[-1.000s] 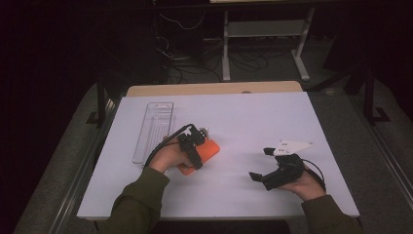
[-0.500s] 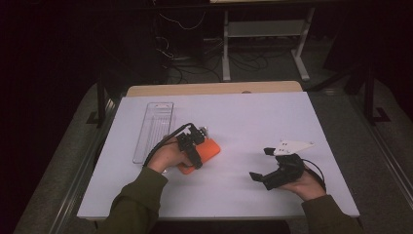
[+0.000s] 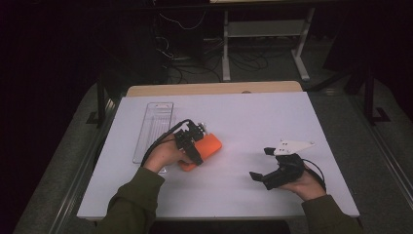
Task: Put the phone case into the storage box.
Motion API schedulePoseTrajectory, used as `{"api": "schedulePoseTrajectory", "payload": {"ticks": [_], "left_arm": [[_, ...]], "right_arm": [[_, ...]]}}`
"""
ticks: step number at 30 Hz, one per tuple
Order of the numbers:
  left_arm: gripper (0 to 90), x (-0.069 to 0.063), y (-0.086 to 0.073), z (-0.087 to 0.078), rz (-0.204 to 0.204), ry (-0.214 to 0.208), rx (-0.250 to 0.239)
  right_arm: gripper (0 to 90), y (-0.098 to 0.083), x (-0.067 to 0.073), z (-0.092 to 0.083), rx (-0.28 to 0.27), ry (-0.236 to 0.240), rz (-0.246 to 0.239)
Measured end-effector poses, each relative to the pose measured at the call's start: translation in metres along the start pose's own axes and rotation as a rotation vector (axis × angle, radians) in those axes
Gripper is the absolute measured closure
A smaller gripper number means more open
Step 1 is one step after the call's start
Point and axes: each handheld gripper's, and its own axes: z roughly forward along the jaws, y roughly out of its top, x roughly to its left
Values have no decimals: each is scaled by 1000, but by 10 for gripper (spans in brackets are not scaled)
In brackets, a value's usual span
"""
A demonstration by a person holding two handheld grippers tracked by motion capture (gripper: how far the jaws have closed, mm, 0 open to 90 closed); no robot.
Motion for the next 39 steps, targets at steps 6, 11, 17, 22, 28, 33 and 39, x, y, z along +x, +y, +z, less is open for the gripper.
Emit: {"api": "schedulePoseTrajectory", "payload": {"ticks": [6,11,17,22,28,33,39], "left_arm": [[154,-3,-1,-11,4,-12,-49],[154,-7,0,-18,24,-25,-76],[154,-14,4,-24,46,-46,-105],[154,-21,8,-28,53,-58,-128],[154,-28,14,-32,73,-74,-148],[154,-34,20,-34,87,-78,-173],[154,-41,23,-35,107,-114,-206]], "right_arm": [[0,0,0,0,0,-1,0],[0,0,-1,-1,-1,-2,-2],[0,0,-1,-1,-1,-3,-7],[0,-2,-2,-3,1,-6,1],[0,-3,-2,-4,0,-9,1],[0,-3,-3,-3,4,-12,2],[0,-4,-4,-2,9,-17,6]]}}
